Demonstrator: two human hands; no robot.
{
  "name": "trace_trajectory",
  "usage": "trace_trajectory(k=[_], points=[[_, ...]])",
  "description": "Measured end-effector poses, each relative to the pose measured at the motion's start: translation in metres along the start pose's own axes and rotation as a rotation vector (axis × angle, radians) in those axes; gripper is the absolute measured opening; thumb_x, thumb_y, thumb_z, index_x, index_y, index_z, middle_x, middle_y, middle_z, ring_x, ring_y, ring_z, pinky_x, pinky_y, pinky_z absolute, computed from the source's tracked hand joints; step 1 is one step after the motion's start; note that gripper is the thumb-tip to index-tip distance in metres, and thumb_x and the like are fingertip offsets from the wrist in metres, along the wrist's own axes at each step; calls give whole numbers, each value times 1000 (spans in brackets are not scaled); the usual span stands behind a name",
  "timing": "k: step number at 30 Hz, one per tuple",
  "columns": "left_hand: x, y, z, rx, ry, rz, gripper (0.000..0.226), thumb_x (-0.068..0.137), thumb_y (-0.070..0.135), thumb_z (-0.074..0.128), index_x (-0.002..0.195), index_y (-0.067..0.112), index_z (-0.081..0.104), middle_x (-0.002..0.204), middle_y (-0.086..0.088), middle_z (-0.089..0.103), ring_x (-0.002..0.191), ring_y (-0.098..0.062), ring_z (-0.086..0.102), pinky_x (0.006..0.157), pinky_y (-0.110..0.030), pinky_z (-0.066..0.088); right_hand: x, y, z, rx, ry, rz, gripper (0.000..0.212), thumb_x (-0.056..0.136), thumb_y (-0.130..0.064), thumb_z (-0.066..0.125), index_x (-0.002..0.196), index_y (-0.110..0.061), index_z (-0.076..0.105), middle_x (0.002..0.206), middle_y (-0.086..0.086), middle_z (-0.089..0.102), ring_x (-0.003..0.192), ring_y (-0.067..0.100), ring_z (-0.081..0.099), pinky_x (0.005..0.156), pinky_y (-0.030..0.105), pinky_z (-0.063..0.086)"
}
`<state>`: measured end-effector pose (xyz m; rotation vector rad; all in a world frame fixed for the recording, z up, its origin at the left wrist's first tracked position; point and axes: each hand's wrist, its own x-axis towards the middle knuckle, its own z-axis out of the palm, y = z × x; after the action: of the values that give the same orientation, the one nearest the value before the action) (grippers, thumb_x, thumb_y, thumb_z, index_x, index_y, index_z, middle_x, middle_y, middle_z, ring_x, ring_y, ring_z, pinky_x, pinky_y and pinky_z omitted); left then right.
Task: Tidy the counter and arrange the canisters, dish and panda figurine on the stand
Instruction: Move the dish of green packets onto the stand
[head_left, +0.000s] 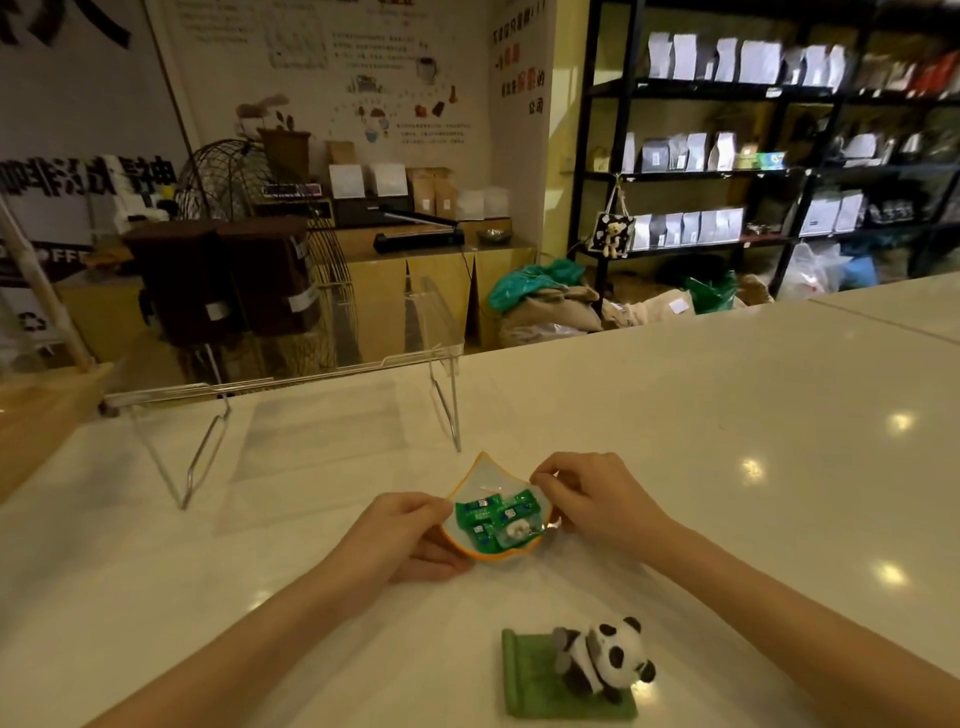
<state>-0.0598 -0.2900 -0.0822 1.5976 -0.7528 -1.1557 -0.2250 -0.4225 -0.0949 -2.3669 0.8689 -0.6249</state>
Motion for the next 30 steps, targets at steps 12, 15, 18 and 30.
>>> trace_trajectory(k=[12, 15, 18, 30], points=[[-25, 33, -20, -223, -126, 5, 30, 69, 16, 65, 90, -5, 65, 86, -27, 72, 75, -28, 72, 56, -23, 59, 19, -39, -33, 231, 71, 9, 18, 83, -12, 53, 77, -12, 69, 57, 11, 67, 40, 7, 56, 48, 17, 50], [-34, 55, -25, -240, -96, 112, 28, 59, 21, 69, 77, 0, 71, 80, -25, 73, 74, -27, 72, 49, -20, 56, 35, -60, -49, 275, 117, -42, 17, 83, -11, 54, 78, -10, 70, 53, 0, 64, 38, 4, 54, 42, 14, 47], [-35, 81, -33, -245, -75, 186, 32, 57, 22, 68, 81, 1, 71, 79, -22, 74, 75, -26, 72, 49, -18, 55, 58, -83, -64, 275, 186, -107, 12, 84, -17, 57, 82, -11, 67, 52, -5, 62, 39, 3, 54, 40, 14, 44], [3, 171, -68, -285, 83, 235, 22, 82, 10, 58, 98, -5, 61, 83, -22, 73, 74, -24, 72, 55, -23, 59, 174, -127, -83, 358, 264, -55, 19, 88, -29, 53, 72, -18, 56, 69, 2, 67, 49, 4, 63, 40, 20, 49]])
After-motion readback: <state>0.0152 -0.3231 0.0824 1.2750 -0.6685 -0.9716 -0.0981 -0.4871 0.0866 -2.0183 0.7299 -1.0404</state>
